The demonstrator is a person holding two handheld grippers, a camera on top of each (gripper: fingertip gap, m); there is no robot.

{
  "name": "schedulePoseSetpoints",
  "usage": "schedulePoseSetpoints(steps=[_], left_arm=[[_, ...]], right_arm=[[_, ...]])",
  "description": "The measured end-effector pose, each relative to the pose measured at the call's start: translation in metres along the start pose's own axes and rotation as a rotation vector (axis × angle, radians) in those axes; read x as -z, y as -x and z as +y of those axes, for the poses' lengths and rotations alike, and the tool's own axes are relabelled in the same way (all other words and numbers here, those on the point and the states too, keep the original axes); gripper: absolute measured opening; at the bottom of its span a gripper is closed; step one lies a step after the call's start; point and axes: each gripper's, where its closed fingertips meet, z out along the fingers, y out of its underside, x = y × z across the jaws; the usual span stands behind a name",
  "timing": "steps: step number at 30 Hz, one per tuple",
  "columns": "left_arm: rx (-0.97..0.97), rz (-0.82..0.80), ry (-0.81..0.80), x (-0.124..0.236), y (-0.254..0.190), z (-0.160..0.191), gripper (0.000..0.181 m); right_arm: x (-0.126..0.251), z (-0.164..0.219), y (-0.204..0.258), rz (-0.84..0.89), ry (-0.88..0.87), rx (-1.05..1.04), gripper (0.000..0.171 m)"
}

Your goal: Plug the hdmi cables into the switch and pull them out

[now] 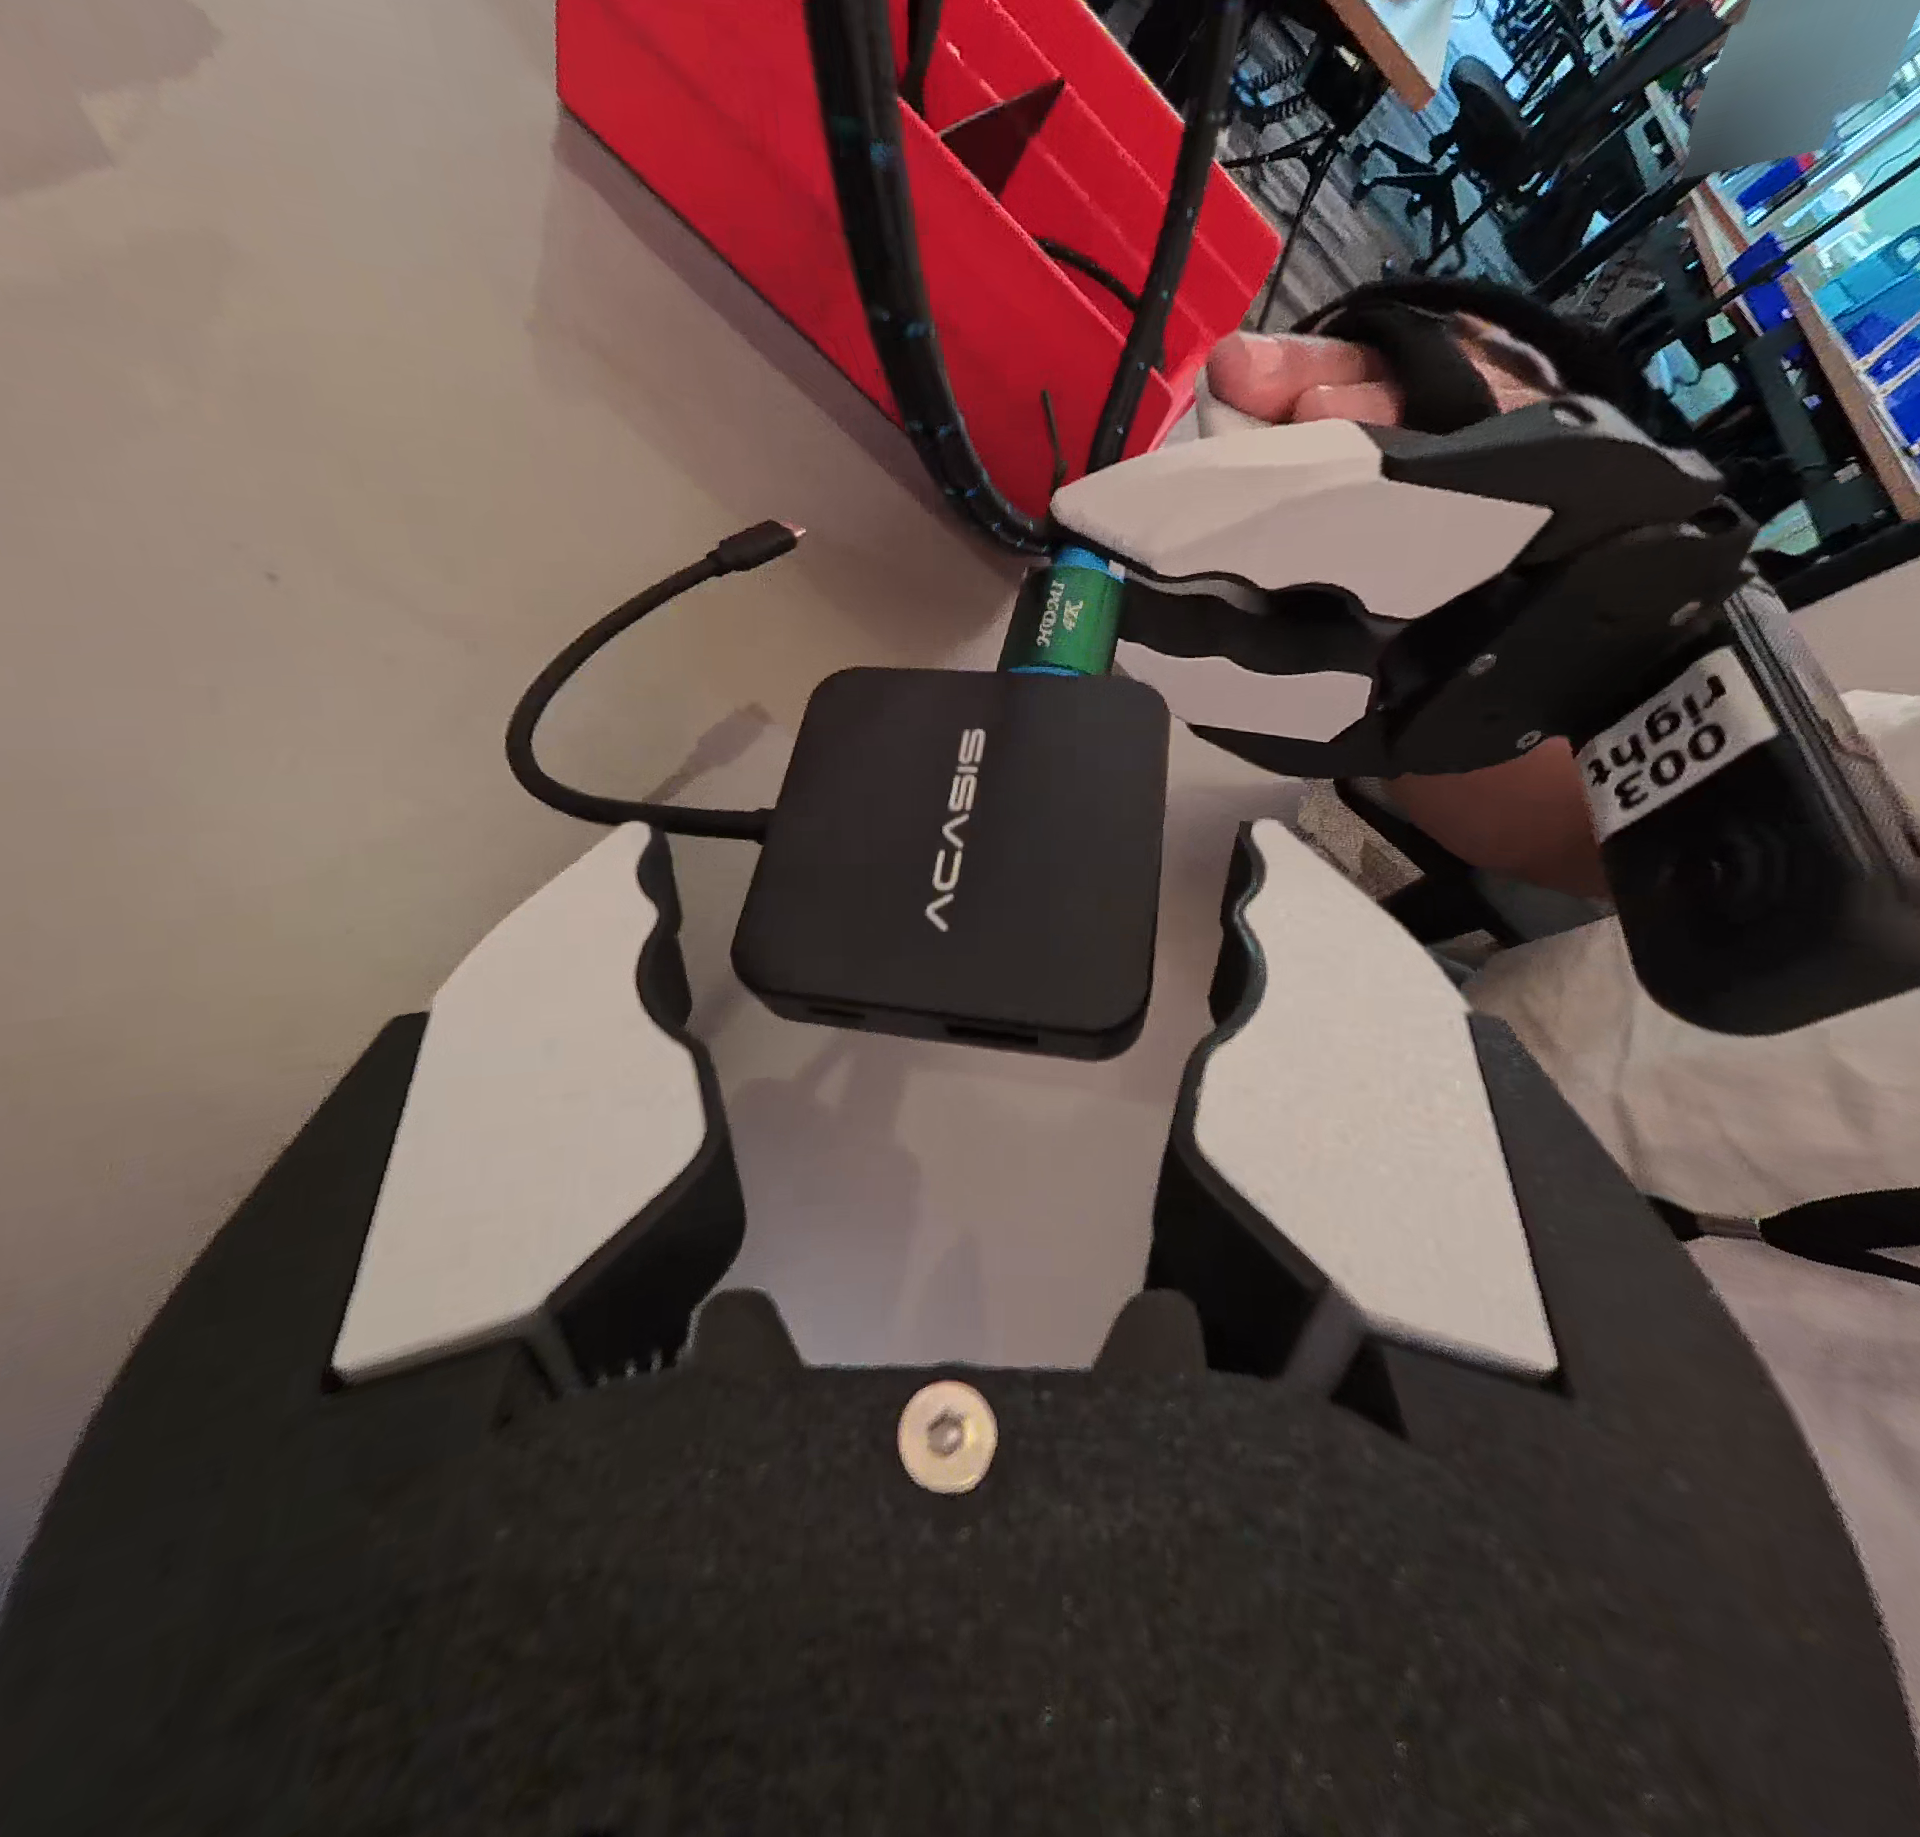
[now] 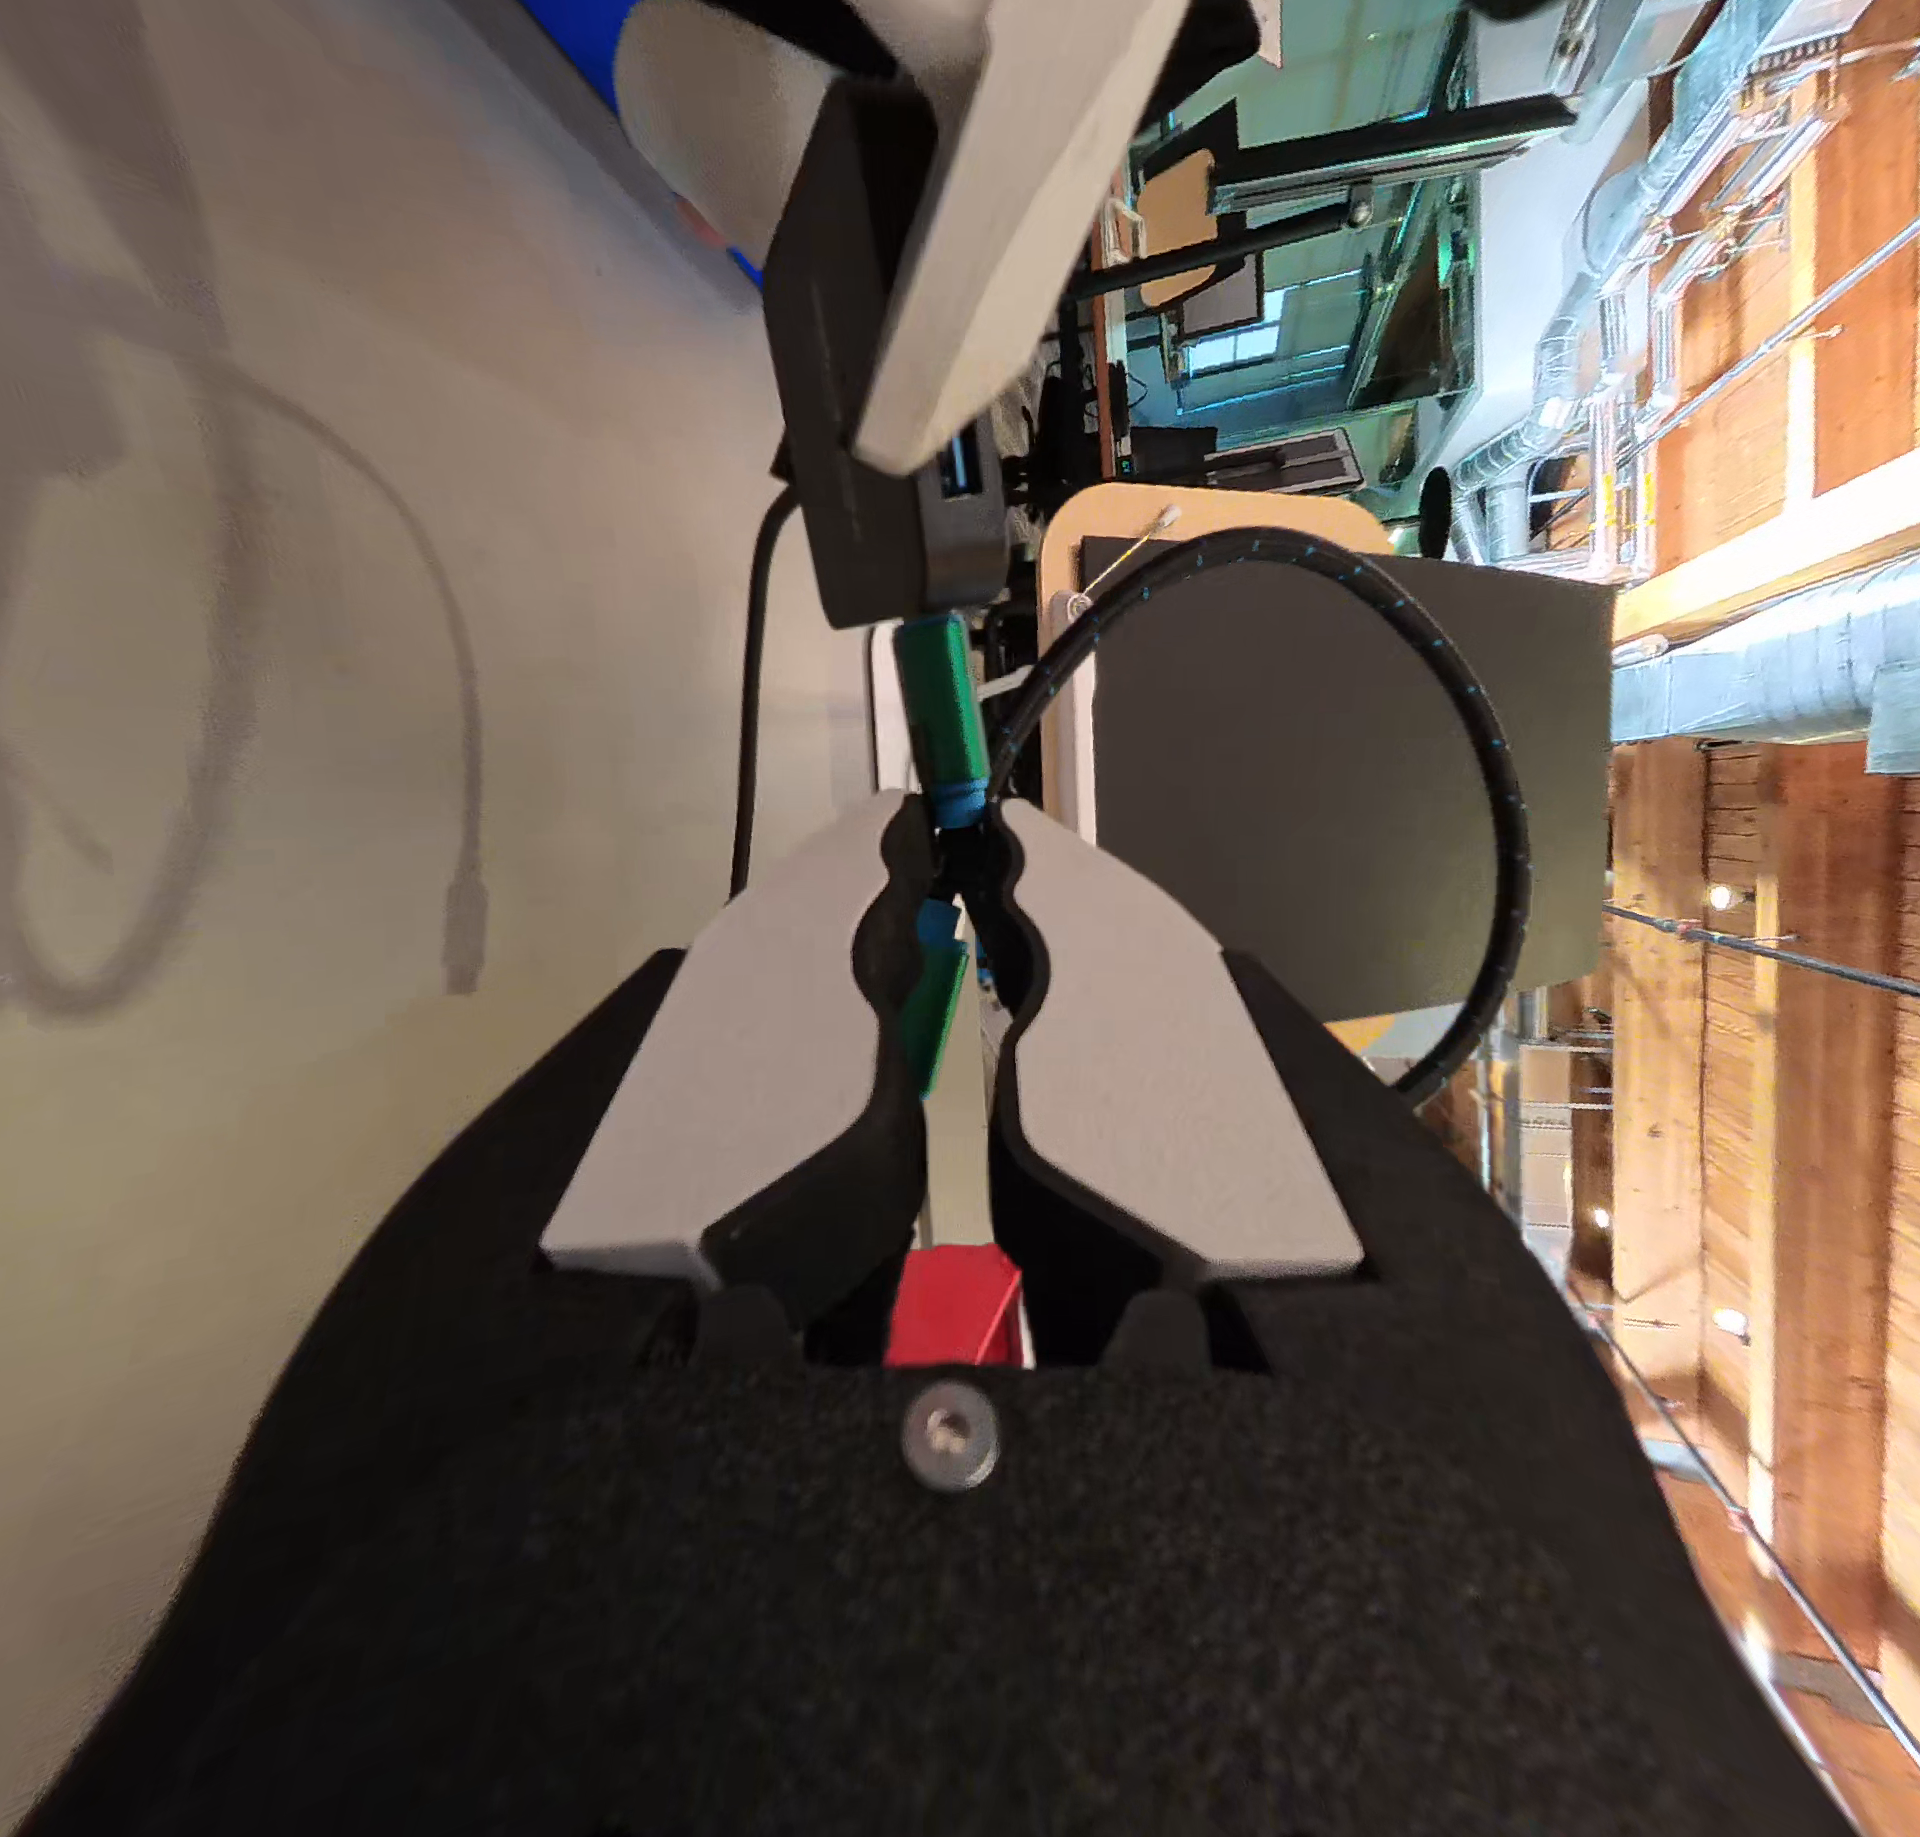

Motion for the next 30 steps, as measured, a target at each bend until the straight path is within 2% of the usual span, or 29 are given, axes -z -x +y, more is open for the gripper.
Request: schedulePoseSetpoints(steps=[7,9,15,16,17,18,19,20,22,23,24,27,30], left_arm=[[-0.062,-0.063,0.198,-0.016,0.012,0.024,0.098],[-0.092,-0.066,0.235,-0.016,0.013,0.027,0.091],[-0.178,-0.057,0.227,-0.022,0.016,0.032,0.083],[-0.178,-0.044,0.211,-0.022,0.015,0.032,0.083],[-0.171,-0.028,0.191,-0.022,0.015,0.032,0.082],[-0.163,-0.013,0.172,-0.020,0.015,0.031,0.082],[-0.158,0.000,0.154,-0.018,0.015,0.030,0.082],[-0.156,0.015,0.132,-0.014,0.015,0.029,0.082],[-0.160,0.054,0.079,-0.005,0.012,0.024,0.082],[-0.180,0.081,0.056,0.000,0.007,0.021,0.081],[-0.206,0.094,0.042,0.004,0.003,0.019,0.081],[-0.307,0.032,0.058,0.008,0.001,0.015,0.080],[-0.374,-0.043,0.091,0.002,0.002,0.014,0.080]], right_arm=[[-0.001,-0.007,0.005,0.019,0.010,0.095,0.010],[-0.001,-0.007,0.006,0.021,0.013,0.131,0.010],[0.000,-0.009,0.009,0.013,-0.042,0.094,0.012],[0.000,-0.009,0.009,-0.009,-0.065,0.040,0.013],[0.001,-0.011,0.010,-0.049,-0.090,-0.020,0.022],[0.003,-0.013,0.010,-0.087,-0.106,-0.084,0.045],[0.006,-0.014,0.006,-0.112,-0.117,-0.141,0.055],[0.012,-0.019,-0.001,-0.125,-0.170,-0.198,0.054],[0.033,-0.031,-0.013,-0.192,-0.350,-0.351,0.031],[0.040,-0.033,-0.010,-0.306,-0.419,-0.445,0.019],[0.039,-0.030,-0.009,-0.392,-0.448,-0.571,0.022],[0.027,-0.030,-0.002,-0.642,-0.476,-0.954,0.049],[0.021,-0.043,-0.005,-0.780,-0.549,-1.273,0.053]])
